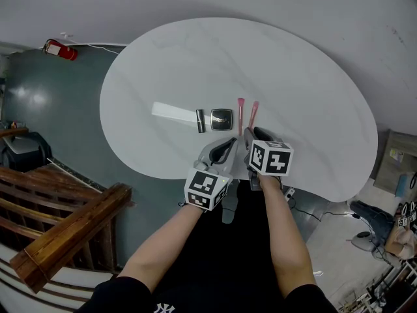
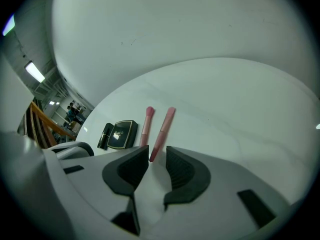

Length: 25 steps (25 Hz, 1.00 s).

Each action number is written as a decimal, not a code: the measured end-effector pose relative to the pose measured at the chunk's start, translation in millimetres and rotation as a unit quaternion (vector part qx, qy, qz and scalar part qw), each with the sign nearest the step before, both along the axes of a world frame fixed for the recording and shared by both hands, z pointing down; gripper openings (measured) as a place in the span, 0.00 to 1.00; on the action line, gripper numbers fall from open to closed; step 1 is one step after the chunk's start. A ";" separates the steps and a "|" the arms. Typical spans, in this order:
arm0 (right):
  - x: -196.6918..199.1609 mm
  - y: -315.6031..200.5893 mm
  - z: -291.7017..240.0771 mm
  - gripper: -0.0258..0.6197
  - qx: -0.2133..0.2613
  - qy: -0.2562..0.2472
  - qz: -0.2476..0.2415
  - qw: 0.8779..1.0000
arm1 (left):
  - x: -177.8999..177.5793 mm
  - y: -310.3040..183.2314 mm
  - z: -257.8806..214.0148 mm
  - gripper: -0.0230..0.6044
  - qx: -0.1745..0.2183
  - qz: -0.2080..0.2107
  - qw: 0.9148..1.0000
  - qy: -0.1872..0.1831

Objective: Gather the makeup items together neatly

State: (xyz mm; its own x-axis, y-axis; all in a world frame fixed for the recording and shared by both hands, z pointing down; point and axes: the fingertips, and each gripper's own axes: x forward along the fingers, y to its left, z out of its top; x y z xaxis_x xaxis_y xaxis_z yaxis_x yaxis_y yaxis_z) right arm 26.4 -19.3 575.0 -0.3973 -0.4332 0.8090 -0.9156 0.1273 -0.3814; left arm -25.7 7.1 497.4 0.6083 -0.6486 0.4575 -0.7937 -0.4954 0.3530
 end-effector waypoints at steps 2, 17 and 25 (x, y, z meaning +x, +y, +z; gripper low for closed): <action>3.9 0.5 -2.3 0.22 0.006 0.013 -0.007 1.000 | 0.4 0.4 0.4 0.05 -0.001 0.000 1.000 -0.001; -0.3 -23.8 -0.2 0.12 0.039 0.112 -0.095 0.988 | -5.0 0.5 2.5 0.05 -0.004 -0.012 1.000 -0.002; -17.7 -19.8 -1.4 0.12 0.022 0.063 -0.093 0.993 | -8.1 -0.3 0.8 0.05 -0.002 -0.015 1.000 0.000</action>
